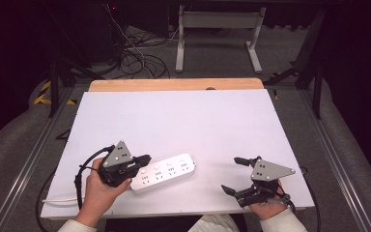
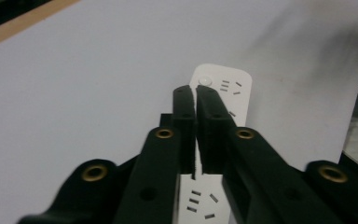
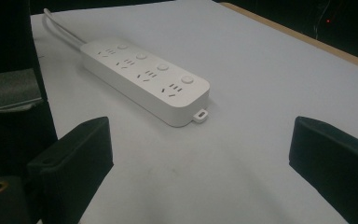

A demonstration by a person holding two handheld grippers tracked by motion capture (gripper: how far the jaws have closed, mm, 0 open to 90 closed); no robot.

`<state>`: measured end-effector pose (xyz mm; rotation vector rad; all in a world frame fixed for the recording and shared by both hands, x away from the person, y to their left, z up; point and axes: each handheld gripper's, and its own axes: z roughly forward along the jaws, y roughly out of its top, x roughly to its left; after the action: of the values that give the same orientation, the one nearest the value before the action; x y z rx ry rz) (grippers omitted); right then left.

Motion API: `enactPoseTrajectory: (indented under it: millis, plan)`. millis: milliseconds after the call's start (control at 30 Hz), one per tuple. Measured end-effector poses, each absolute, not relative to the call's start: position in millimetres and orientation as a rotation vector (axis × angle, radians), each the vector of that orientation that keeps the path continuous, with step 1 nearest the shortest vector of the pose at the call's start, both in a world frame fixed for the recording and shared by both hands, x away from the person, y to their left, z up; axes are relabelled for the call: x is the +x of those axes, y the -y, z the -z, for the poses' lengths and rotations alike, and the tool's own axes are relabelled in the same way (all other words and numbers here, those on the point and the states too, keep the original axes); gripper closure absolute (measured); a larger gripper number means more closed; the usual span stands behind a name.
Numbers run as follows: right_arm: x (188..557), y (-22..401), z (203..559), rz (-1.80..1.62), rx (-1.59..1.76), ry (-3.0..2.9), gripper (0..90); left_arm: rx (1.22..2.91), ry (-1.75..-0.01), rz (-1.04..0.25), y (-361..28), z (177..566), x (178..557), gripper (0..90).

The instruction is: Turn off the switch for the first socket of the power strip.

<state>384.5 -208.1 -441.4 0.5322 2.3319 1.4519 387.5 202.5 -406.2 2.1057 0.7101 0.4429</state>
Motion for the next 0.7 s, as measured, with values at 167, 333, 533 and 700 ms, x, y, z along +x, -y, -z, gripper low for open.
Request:
enactPoseTrajectory:
  millis: [167, 333, 533, 700]
  plan:
    - [384.7, 207.9, 441.6, -1.457, 0.530, -2.333, 6.5, 2.162, -0.764, -0.356, -199.8, 404.9, 390.5, 90.0]
    - [384.7, 207.5, 441.9, -1.455, 0.534, -2.339, 6.5, 2.244, -0.831, -0.291, -196.4, 405.7, 397.4, 90.0]
    - [385.1, 207.4, 442.1, -1.457, 0.530, -2.342, 6.6, 2.330, -0.896, -0.269, -191.9, 411.9, 405.8, 90.0]
    - [385.3, 207.3, 442.3, -1.457, 0.529, -2.347, 6.6, 2.396, -0.934, -0.286, -189.8, 415.9, 410.6, 90.0]
